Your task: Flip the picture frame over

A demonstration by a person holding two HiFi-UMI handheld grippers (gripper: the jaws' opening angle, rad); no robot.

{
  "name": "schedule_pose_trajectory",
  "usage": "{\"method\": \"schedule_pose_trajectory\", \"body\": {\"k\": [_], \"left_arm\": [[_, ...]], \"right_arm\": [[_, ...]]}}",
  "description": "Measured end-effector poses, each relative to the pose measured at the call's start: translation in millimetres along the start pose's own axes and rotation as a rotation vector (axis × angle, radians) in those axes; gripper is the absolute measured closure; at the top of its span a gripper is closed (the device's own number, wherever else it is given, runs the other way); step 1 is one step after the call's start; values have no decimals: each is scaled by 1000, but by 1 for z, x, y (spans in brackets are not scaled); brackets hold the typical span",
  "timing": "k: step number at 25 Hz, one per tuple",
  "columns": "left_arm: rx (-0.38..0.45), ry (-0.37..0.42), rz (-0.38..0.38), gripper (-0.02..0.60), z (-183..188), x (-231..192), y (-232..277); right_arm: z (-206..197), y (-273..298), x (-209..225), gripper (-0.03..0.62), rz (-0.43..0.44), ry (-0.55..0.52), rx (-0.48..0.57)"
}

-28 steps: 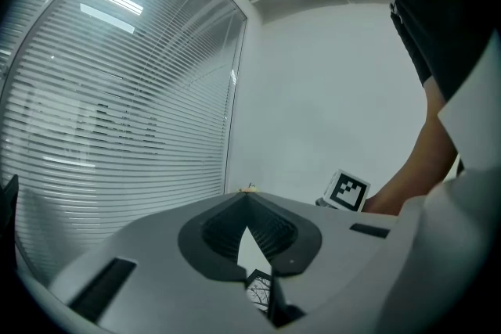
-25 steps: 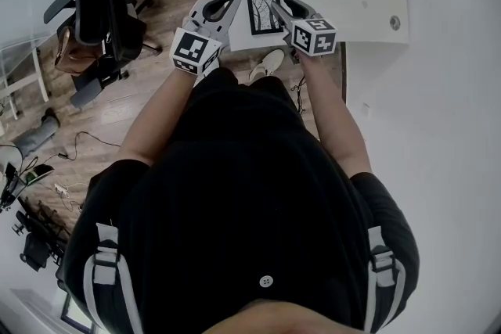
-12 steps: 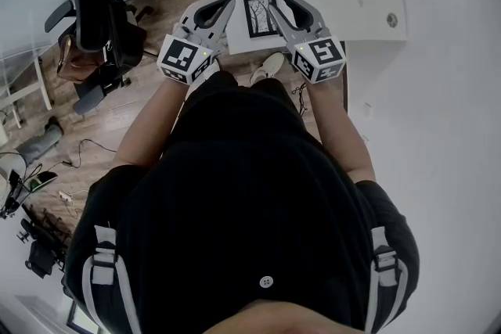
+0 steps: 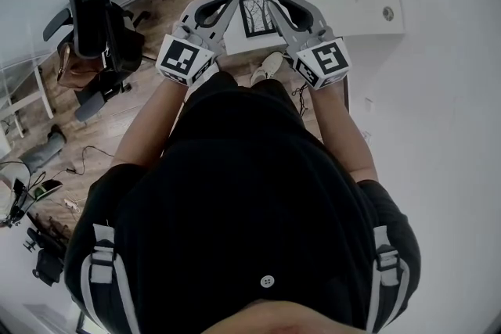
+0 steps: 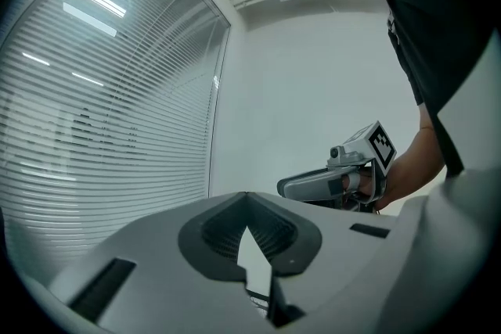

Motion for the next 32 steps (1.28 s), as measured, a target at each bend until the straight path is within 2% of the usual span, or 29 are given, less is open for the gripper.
{"method": "schedule_pose_trajectory", "body": {"k": [10, 14, 18, 21, 25, 29, 32], "left_arm": [[48, 9, -34, 577, 16, 7, 4], [9, 33, -49, 577, 19, 11, 5], [24, 22, -50, 577, 18, 11, 5], [2, 34, -52, 577, 18, 12, 3], [49, 20, -40, 577, 18, 13, 2], [6, 31, -33, 577, 19, 14, -1], [38, 25, -25, 577, 19, 12, -2]], "right_arm": [[17, -10, -3, 583, -5, -23, 44], [19, -12, -3, 583, -8, -26, 52], [21, -11, -4, 583, -11, -27, 57], [20, -12, -5, 583, -13, -31, 57], [19, -13, -6, 583, -9, -23, 58], [17, -12, -7, 584, 0, -17, 53], [16, -9, -7, 584, 6, -14, 45]]}}
Point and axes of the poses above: the fingertips, and each gripper's own axes: y forward along the fingers, x to its right, z out of its top, the point moved 6 cm from there along -y, backward along the fingers, and after that the axes turned 5 degrees about z, right-handed, at the moved point
